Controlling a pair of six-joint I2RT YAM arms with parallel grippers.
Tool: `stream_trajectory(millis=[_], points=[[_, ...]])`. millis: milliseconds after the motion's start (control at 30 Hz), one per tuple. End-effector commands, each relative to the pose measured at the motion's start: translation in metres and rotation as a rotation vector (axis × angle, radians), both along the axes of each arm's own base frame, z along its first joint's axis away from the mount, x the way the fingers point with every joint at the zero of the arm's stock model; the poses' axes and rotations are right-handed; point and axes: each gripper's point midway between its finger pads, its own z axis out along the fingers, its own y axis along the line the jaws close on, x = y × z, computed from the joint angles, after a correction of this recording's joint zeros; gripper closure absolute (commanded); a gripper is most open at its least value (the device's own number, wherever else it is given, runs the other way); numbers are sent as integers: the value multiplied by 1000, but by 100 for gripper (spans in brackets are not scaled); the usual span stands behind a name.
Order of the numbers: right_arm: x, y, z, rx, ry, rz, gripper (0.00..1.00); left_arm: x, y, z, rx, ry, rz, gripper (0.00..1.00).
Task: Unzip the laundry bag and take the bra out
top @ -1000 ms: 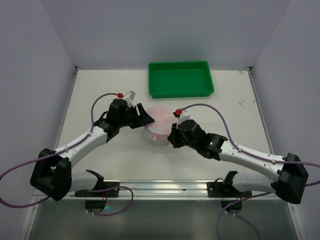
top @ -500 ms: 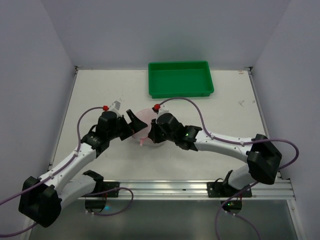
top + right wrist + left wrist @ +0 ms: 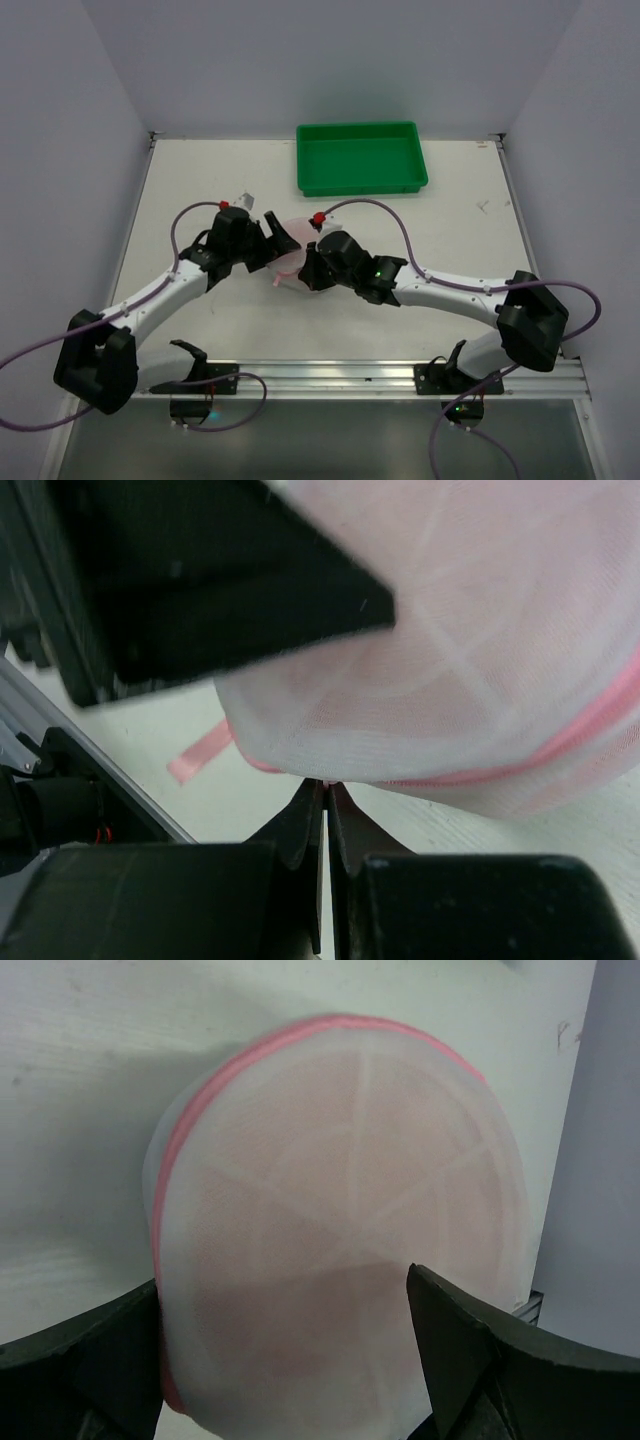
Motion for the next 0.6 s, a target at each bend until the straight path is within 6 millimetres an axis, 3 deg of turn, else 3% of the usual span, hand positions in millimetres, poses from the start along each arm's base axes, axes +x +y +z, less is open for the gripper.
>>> stream_trajectory(millis=[0, 133, 233, 333, 400, 467, 500, 567], points=[[-1, -7, 18, 71, -26, -44, 100, 36, -30, 37, -39, -141, -130, 9], [-3, -8, 15, 76, -7, -55, 100, 52, -48, 62, -101, -207, -178, 9], [1, -3, 20, 94, -12, -64, 100, 55, -40, 69, -71, -234, -144, 1], [6, 0, 24, 99, -25, -73, 100, 55, -7, 64, 44, -193, -23, 0], [9, 2, 28, 105, -33, -77, 100, 45, 17, 62, 96, -170, 65, 0], [9, 3, 28, 103, -34, -75, 100, 32, 32, 73, 83, -192, 133, 0], [9, 3, 26, 99, -34, -75, 100, 27, 44, 65, 108, -187, 185, 0], [11, 6, 28, 115, -42, -74, 100, 11, 56, 72, 86, -189, 242, 0]])
